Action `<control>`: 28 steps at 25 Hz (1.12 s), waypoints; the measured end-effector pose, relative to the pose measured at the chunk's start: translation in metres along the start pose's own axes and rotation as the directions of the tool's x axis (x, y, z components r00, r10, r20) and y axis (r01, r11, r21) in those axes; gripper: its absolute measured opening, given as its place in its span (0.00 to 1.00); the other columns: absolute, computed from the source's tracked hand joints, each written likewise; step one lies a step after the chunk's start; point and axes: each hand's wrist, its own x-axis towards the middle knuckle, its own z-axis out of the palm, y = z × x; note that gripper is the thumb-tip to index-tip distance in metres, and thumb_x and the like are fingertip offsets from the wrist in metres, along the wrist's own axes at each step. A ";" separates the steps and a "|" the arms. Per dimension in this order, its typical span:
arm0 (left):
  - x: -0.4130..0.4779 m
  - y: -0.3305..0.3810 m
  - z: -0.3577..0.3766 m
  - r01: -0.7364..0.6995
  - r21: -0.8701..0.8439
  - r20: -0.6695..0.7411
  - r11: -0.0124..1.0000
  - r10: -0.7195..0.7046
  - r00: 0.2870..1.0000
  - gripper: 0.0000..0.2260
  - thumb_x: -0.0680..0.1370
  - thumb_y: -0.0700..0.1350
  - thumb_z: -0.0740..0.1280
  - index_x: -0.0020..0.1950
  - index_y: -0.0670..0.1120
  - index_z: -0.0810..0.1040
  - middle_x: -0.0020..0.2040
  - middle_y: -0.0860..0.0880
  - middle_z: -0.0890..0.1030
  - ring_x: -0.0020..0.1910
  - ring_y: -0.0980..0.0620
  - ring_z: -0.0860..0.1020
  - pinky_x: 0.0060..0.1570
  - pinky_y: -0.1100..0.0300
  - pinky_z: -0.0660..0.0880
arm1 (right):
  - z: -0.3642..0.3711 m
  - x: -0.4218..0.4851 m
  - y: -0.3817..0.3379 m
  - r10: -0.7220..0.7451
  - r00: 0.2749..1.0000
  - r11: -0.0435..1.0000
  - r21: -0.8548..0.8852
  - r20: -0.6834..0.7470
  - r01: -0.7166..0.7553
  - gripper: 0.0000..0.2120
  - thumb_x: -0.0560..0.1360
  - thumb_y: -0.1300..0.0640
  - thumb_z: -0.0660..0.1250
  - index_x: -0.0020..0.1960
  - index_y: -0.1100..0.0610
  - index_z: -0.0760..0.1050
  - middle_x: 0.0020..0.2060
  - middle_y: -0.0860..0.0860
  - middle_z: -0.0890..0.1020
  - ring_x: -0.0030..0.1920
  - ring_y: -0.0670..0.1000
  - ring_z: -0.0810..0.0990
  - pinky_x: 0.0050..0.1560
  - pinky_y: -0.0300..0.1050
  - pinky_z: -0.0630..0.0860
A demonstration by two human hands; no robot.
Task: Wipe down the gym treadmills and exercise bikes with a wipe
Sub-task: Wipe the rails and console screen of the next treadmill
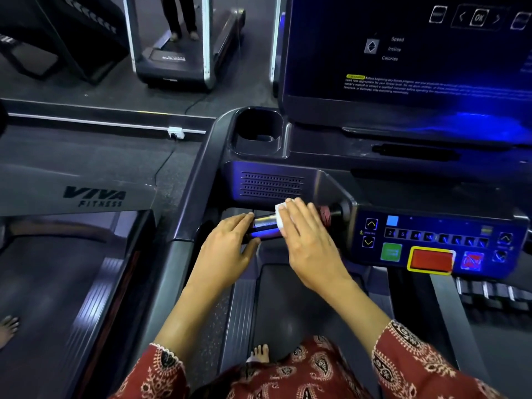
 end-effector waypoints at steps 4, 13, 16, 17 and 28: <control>-0.007 -0.006 -0.004 -0.062 0.068 -0.032 0.996 0.064 0.997 0.20 0.68 0.38 0.74 0.58 0.35 0.79 0.54 0.39 0.81 0.49 0.39 0.81 0.48 0.47 0.78 | -0.002 -0.009 0.015 0.098 0.992 0.993 -0.052 -0.084 -0.103 0.19 0.81 0.61 0.54 0.70 0.68 0.66 0.67 0.65 0.72 0.69 0.63 0.67 0.75 0.53 0.50; -0.023 -0.004 -0.013 0.029 0.118 -0.097 0.993 -0.018 0.995 0.20 0.64 0.36 0.78 0.55 0.35 0.80 0.52 0.40 0.82 0.49 0.42 0.81 0.39 0.54 0.79 | 0.012 0.004 -0.014 -0.141 0.987 0.987 -0.091 -0.077 0.134 0.19 0.81 0.59 0.52 0.68 0.64 0.70 0.63 0.60 0.76 0.63 0.61 0.74 0.69 0.58 0.60; -0.021 -0.002 -0.011 0.042 0.104 -0.078 0.994 -0.034 0.996 0.19 0.66 0.37 0.78 0.54 0.34 0.79 0.52 0.39 0.81 0.47 0.40 0.81 0.42 0.52 0.79 | -0.006 -0.009 0.017 0.140 0.984 0.984 -0.093 -0.113 -0.151 0.21 0.79 0.55 0.55 0.66 0.66 0.72 0.62 0.63 0.76 0.63 0.64 0.73 0.70 0.57 0.57; -0.019 0.001 -0.011 0.048 0.090 -0.071 0.995 -0.042 0.997 0.18 0.67 0.38 0.77 0.54 0.34 0.79 0.51 0.38 0.81 0.47 0.39 0.81 0.43 0.52 0.79 | -0.004 -0.009 0.016 0.178 0.977 0.979 -0.083 -0.121 -0.188 0.21 0.79 0.55 0.55 0.66 0.67 0.72 0.62 0.63 0.76 0.63 0.64 0.72 0.71 0.56 0.56; -0.033 0.037 -0.039 0.201 0.126 -0.103 0.971 -0.189 0.977 0.14 0.71 0.45 0.64 0.50 0.38 0.81 0.47 0.42 0.82 0.44 0.40 0.81 0.38 0.50 0.80 | -0.011 0.029 -0.016 -0.111 0.992 0.884 0.451 -0.055 0.124 0.16 0.78 0.56 0.56 0.53 0.63 0.79 0.47 0.55 0.82 0.47 0.57 0.80 0.46 0.49 0.79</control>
